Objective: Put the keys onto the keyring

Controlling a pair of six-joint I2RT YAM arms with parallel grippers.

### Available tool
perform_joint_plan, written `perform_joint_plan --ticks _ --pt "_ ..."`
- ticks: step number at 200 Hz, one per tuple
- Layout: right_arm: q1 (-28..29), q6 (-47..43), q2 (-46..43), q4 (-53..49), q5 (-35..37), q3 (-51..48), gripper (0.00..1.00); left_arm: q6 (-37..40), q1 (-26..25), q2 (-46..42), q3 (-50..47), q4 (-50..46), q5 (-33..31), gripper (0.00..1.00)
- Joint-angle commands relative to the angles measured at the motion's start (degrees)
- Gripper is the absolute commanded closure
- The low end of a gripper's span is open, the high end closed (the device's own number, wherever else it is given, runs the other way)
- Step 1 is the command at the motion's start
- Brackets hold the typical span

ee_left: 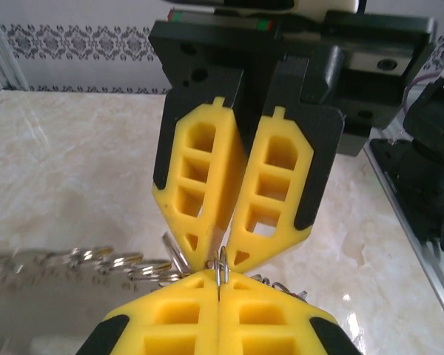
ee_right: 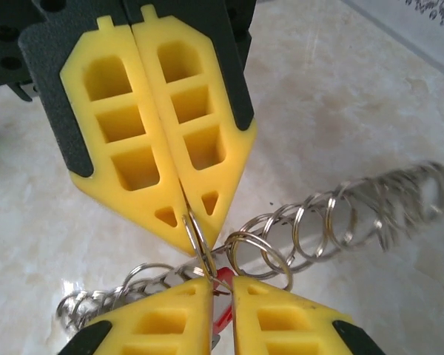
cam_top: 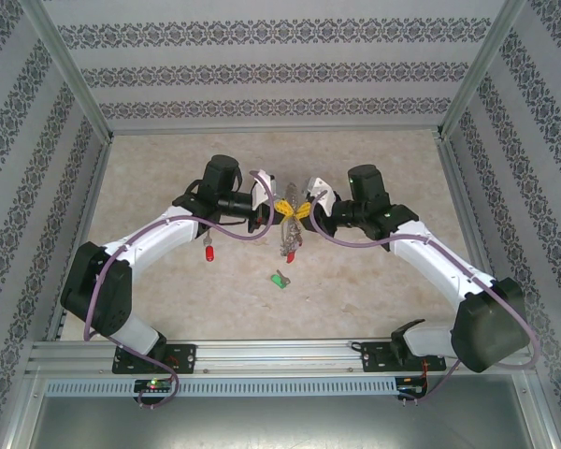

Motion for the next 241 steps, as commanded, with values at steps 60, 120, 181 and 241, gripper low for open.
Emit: perform_joint_plan --ticks 60,120,181,241 --pt "-1.0 6.4 -1.8 10.7 -7.1 -1.8 0.85 -7.2 -0.4 -0.4 -1.0 11.7 8.7 1.00" --pt "-2.0 0.2 -6.4 4.5 0.4 -2.6 0.77 -5.3 -0.5 -1.6 -2.2 10.4 1.9 1.00" --pt "-1.6 0.2 -6.0 2.8 -4.5 -0.5 0.79 -4.0 -0.4 -1.8 -1.5 8.8 2.2 1.00" --pt "0.0 1.1 -3.4 6.6 -3.6 -0.5 0.84 -5.3 -0.5 -1.6 -1.4 10.3 3.9 1.00"
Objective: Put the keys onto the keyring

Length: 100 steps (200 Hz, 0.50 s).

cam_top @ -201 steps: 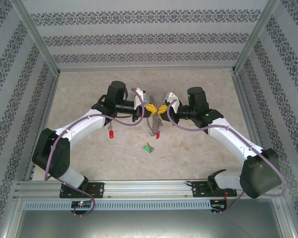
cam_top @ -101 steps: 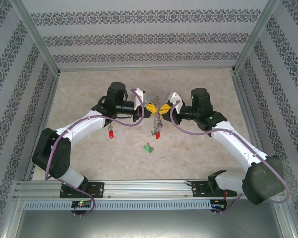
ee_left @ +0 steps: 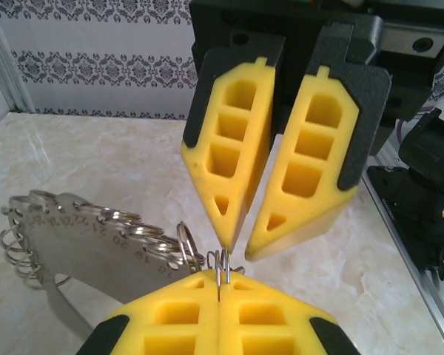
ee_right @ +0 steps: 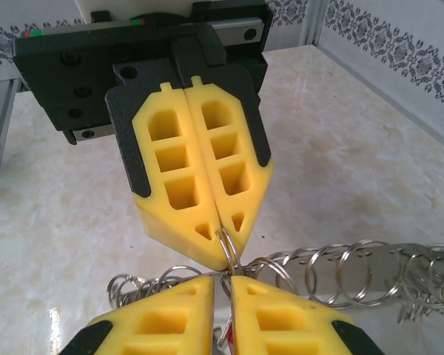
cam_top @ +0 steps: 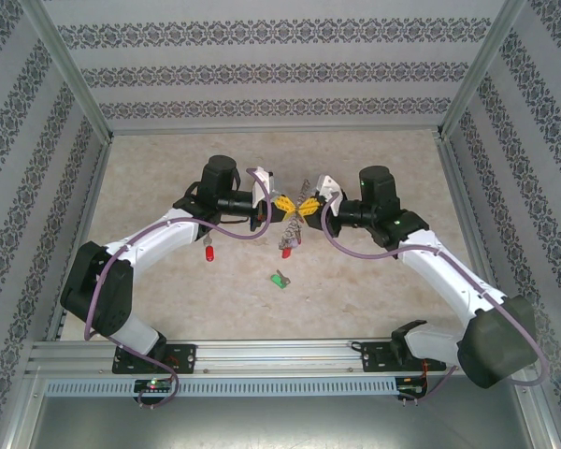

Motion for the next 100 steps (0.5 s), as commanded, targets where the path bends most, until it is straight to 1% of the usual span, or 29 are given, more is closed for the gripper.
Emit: perform_joint_plan --ticks 1,29,48,75,100 --pt "1.1 -0.2 1.4 2.6 -1.5 1.7 0.84 0.0 -0.5 -1.6 0.5 2.9 3.1 1.00" --pt "1.5 0.2 2.8 4.1 -1.2 2.1 0.84 -0.7 -0.6 -1.5 0.8 3.6 4.0 1.00" --pt "1.6 0.3 3.6 4.2 -2.4 2.5 0.84 -1.8 -0.6 -1.4 0.7 5.0 4.4 1.00" --pt "1.5 0.3 3.7 4.2 -5.0 2.1 0.80 -3.0 -0.5 -1.4 0.3 6.6 4.1 1.00" --pt "0.8 0.1 3.8 3.9 -5.2 1.7 0.78 -3.5 -0.6 -1.5 -0.2 7.6 4.2 1.00"
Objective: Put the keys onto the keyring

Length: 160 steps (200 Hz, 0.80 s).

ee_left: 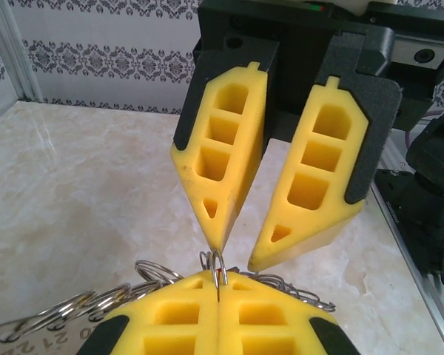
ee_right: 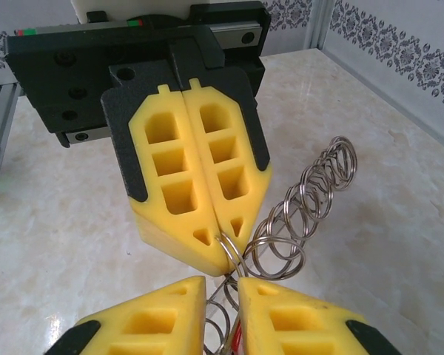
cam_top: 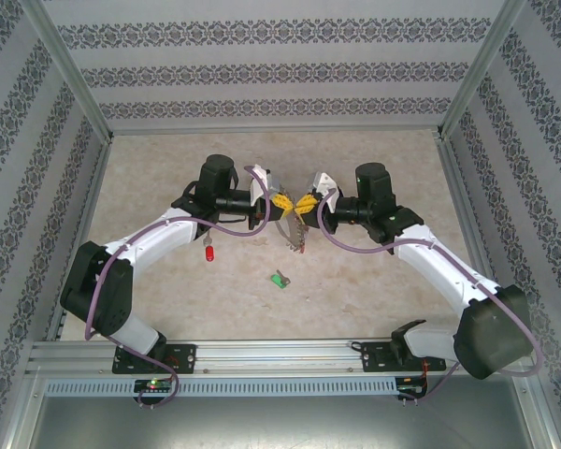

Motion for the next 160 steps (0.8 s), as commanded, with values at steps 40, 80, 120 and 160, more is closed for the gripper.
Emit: perform_joint_plan --ticks 40,80,120,160 --pt "-0.6 -1.2 1.2 2.3 -3.0 0.6 0.77 -2.3 -1.3 -1.8 0.2 8.1 5.8 1.00" --pt "-1.7 -1.0 0.5 3.7 -1.8 0.4 0.73 -0.9 -1.3 -2.3 0.5 5.6 6.2 1.00" --pt "-1.6 -1.1 0.4 2.5 -3.2 0.5 0.81 -2.1 -1.3 -2.7 -0.4 7.4 5.9 1.00" --pt "-1.8 -1.6 0.2 2.7 -2.5 -0.8 0.91 -5.6 -1.2 -2.8 -0.7 12.7 6.1 1.00"
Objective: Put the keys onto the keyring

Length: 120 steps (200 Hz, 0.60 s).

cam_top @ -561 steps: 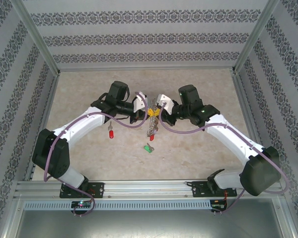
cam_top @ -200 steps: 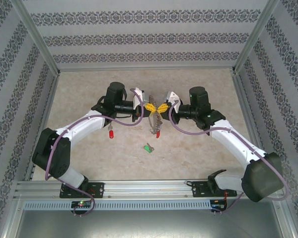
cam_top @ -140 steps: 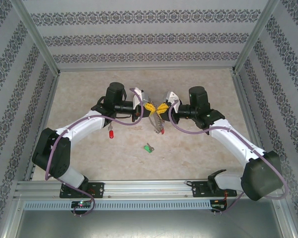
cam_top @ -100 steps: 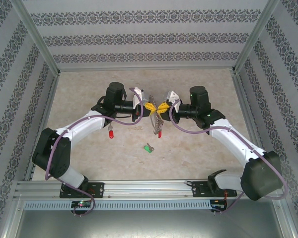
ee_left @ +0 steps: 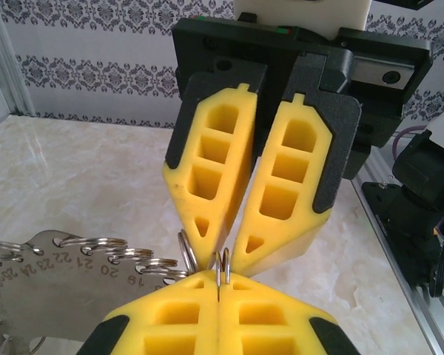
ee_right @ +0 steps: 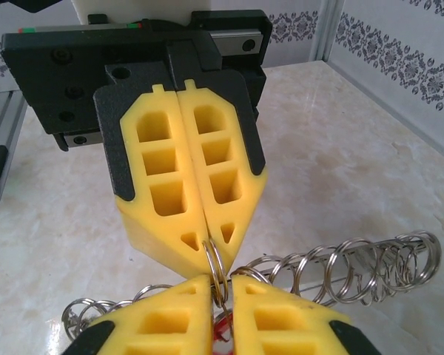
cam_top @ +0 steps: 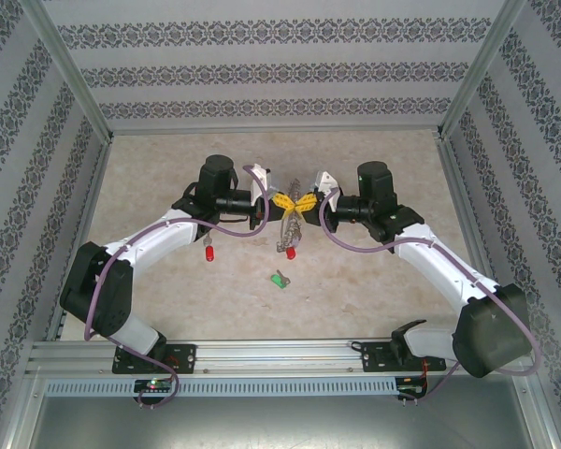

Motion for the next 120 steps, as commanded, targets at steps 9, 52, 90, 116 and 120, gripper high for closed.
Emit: perform_joint_plan --ticks 9,52,90,116,120 --pt "-0.6 -0.9 -0.2 1.1 -0.1 -0.4 1.00 -1.9 -0.9 -2.6 0.2 7.7 4.5 1.00" --pt "0.9 -5.5 -1.3 -6.4 3.4 3.3 1.00 12.7 -0.9 -2.5 5.4 -14.3 2.4 0.96" --pt "3.2 -8.2 -1.9 -11.1 7.6 5.9 1.00 21.3 -1.0 -0.7 10.4 -28.0 -0.3 0.83" --pt "4.6 -9.1 -1.6 -14.1 9.4 8.1 1.00 23.7 -1.4 0.3 12.4 -31.7 -0.9 0.82" --pt "4.8 -8.7 -1.6 -14.1 9.5 8.3 1.00 24.4 -1.5 0.4 12.8 -32.5 -1.1 0.82"
